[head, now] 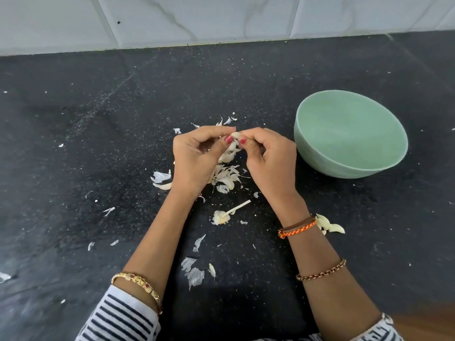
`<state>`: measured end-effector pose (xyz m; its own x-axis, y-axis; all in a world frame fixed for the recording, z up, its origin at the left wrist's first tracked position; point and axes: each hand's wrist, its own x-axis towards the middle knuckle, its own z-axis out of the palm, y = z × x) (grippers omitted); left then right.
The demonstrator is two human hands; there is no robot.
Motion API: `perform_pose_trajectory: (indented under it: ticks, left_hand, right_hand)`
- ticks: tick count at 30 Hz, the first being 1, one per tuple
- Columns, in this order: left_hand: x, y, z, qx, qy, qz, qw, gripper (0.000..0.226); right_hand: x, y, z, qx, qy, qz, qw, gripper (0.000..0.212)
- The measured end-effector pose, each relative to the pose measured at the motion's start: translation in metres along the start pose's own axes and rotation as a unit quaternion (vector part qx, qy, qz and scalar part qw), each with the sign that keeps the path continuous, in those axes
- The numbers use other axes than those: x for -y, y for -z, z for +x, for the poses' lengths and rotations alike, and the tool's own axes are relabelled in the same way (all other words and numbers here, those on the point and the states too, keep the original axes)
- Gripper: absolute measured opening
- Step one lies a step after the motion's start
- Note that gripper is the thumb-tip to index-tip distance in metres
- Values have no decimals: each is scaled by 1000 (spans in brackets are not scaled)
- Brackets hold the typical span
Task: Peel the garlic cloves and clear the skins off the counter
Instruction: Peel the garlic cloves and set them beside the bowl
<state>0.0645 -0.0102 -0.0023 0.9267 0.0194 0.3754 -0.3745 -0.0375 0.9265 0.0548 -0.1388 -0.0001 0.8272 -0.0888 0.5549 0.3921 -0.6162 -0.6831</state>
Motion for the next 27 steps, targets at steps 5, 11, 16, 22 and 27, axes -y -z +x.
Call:
perform_pose_trajectory:
  ticks: [5,11,16,22,27]
  left_hand:
    - [3,2,1,3,-20,18,1000,18]
    - [-3,0,1,11,-26,20,999,25]
    - [-8,-3,-1,3,0,-1,1000,11]
    - [-13,-5,-2,-5,30,-65,997,9]
    - [-12,-5,0,-29,66,-86,994,19]
  right_hand:
    - [0,1,2,31,-14,26,999,16]
    - [0,2,0,55,-19,15,998,15]
    - [1,3,0,25,-23,36,999,13]
    - [6,4,-1,25,-16,57,998,13]
    - [9,2,-1,45,-48,79,995,12]
